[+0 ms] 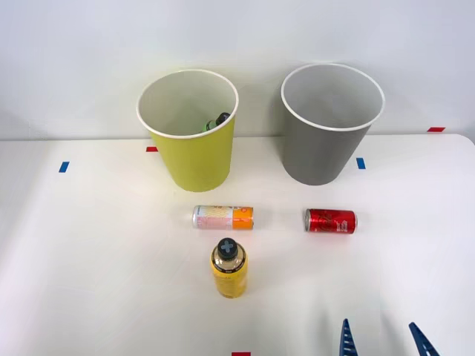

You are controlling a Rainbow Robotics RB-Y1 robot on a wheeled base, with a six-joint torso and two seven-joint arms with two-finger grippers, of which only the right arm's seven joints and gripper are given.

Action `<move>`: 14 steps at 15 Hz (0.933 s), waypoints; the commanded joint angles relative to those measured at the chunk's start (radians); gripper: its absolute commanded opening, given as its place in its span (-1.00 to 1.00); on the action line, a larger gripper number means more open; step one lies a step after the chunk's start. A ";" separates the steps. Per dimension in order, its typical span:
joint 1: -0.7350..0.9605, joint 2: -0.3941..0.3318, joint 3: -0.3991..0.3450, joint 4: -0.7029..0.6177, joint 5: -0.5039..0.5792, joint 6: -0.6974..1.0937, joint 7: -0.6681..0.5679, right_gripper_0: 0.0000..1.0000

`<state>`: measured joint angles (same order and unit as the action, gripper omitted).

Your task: Put cans in the gray bin, plastic bottles in the light green bin

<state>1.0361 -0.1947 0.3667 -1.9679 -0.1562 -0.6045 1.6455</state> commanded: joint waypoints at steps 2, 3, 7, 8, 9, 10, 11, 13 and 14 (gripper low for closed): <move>0.005 -0.005 -0.005 0.000 0.000 -0.009 0.014 1.00; 0.005 -0.006 -0.005 0.000 0.004 -0.014 0.017 1.00; 0.005 -0.006 -0.005 0.000 0.004 -0.014 0.017 1.00; 0.005 -0.006 -0.005 0.000 0.004 -0.014 0.017 1.00; 0.005 -0.006 -0.005 0.000 0.004 -0.014 0.017 1.00; 0.005 -0.006 -0.005 0.000 0.004 -0.014 0.017 1.00; 0.005 -0.006 -0.005 0.000 0.004 -0.014 0.017 1.00; 0.005 -0.006 -0.005 0.000 0.004 -0.014 0.017 1.00; 0.005 -0.006 -0.005 0.000 0.004 -0.014 0.017 1.00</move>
<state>1.0416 -0.2009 0.3622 -1.9680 -0.1522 -0.6182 1.6628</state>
